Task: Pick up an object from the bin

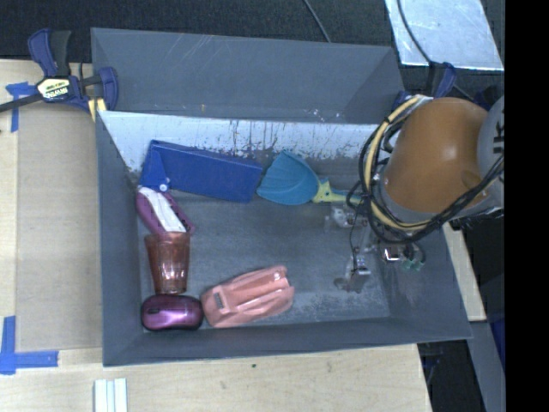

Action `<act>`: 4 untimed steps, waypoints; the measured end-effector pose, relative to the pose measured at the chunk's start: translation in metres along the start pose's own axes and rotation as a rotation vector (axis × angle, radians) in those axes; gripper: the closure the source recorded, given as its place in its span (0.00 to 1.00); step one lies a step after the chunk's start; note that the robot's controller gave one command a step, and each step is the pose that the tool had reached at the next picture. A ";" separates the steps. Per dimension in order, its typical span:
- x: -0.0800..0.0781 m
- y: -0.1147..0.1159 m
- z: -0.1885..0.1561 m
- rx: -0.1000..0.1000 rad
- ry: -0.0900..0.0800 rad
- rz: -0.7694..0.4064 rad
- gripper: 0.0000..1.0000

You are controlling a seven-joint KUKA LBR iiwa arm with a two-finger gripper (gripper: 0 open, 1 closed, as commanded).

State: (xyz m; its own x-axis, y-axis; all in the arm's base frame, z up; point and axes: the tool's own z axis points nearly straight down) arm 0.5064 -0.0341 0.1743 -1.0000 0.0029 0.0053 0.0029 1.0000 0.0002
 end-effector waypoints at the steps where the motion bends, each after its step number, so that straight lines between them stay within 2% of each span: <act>1: -0.002 0.000 -0.004 0.001 -0.008 -0.002 0.00; 2: -0.005 0.128 0.091 0.004 -0.005 -0.216 0.00; 3: 0.003 0.101 0.028 0.006 -0.017 -0.285 0.00; 4: 0.011 0.200 0.076 0.005 0.011 -0.563 0.00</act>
Offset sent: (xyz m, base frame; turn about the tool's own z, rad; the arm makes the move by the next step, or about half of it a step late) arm 0.0041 0.1490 -0.1043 -0.2475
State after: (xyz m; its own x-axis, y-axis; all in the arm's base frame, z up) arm 0.4956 0.1656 0.0987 -0.8471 -0.5313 0.0162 -0.5313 0.8472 0.0014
